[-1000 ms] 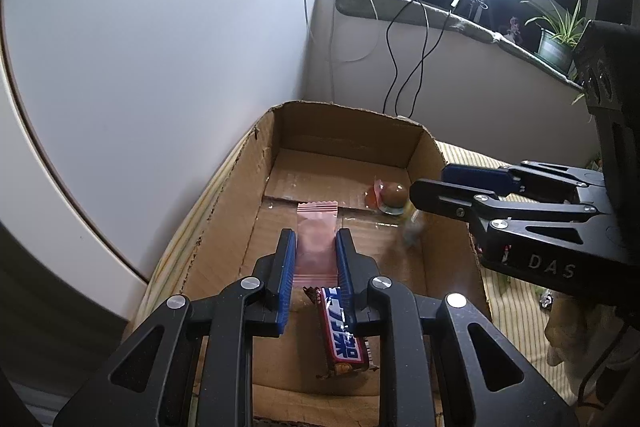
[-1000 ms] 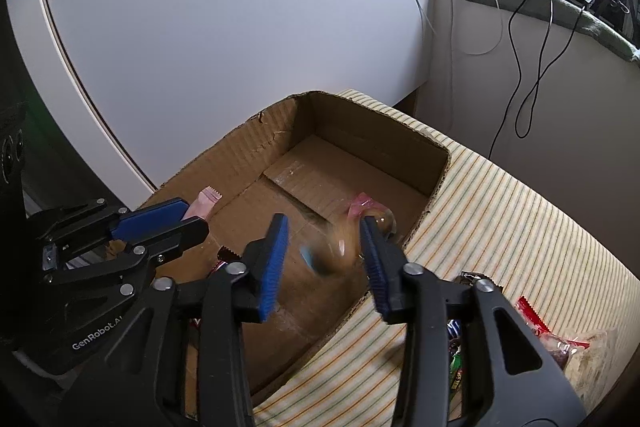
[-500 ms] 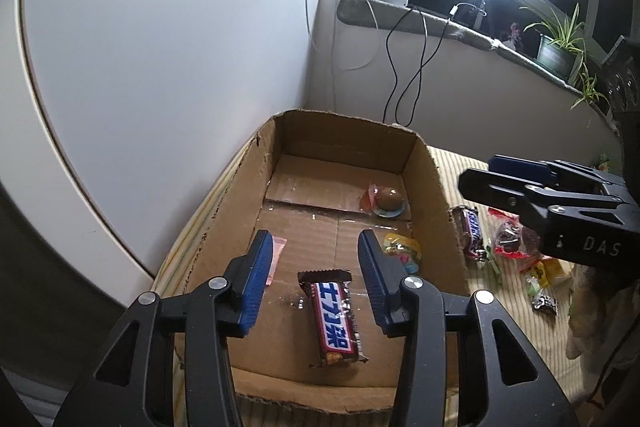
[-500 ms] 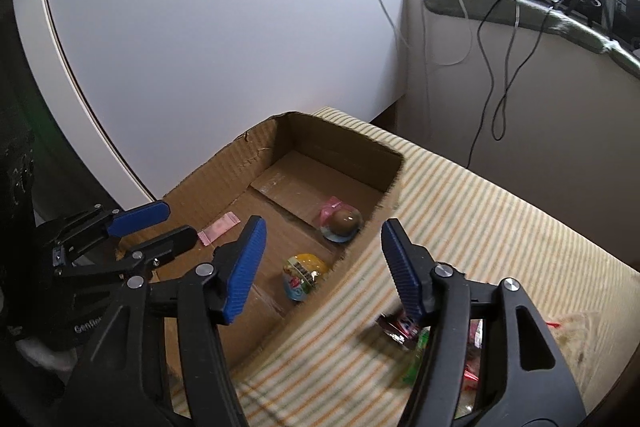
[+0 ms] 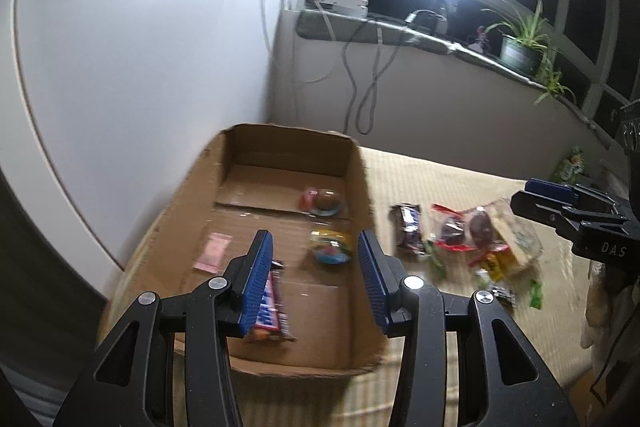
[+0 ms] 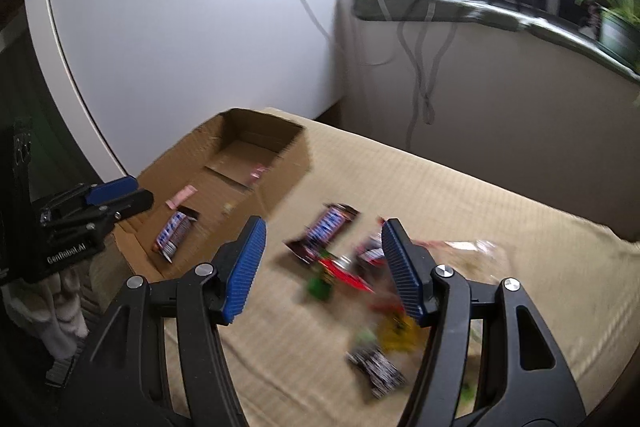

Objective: Organize snacks
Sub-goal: 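Move the left tool to the black-and-white candy while the right tool reaches the green candy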

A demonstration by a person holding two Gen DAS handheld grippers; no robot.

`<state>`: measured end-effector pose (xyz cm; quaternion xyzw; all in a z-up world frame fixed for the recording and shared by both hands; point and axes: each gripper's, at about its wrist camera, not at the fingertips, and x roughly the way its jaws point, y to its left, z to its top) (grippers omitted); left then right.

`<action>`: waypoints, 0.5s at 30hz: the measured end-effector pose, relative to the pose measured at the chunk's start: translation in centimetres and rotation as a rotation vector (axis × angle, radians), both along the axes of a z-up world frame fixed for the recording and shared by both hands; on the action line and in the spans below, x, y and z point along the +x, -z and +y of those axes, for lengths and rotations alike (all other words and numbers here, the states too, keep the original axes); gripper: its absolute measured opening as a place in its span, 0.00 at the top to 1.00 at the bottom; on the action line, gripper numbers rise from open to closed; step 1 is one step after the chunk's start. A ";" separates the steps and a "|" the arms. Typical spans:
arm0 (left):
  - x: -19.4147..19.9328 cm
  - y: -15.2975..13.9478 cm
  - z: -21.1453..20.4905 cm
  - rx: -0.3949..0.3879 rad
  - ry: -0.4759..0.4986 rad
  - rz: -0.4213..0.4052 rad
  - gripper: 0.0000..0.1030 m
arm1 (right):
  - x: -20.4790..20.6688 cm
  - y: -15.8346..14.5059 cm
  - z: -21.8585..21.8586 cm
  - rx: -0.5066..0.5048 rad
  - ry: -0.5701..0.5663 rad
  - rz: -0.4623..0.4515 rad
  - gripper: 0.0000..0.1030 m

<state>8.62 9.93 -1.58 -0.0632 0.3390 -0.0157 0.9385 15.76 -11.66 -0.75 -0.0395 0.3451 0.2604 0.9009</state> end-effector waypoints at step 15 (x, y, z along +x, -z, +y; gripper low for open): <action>0.2 2.1 -9.1 -0.026 0.212 0.071 0.58 | -2.9 4.8 -11.5 -0.066 0.164 0.110 0.39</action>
